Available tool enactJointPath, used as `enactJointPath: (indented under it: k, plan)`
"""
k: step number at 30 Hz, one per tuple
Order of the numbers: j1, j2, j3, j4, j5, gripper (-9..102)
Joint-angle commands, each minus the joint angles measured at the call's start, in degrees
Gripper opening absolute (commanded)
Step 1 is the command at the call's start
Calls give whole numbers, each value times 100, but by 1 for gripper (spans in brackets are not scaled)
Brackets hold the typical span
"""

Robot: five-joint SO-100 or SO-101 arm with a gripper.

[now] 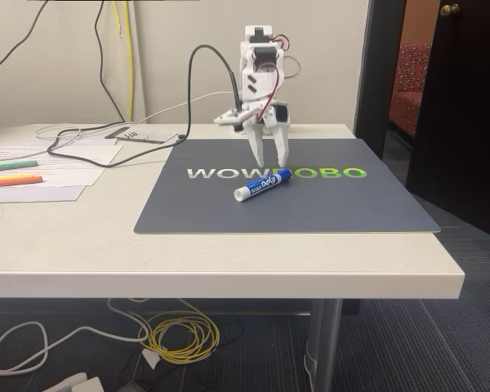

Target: Pick up the blue marker.

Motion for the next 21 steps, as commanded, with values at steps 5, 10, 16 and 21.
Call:
enactJointPath:
  k: [5, 10, 16, 21]
  plan:
    - [-26, -70, -316, 114, -35, 21]
    - [-70, -132, -316, 193, -123, 20]
    - [-88, -264, -325, -158, -255, 19]
    - [-114, -501, -598, -193, -396, 18]
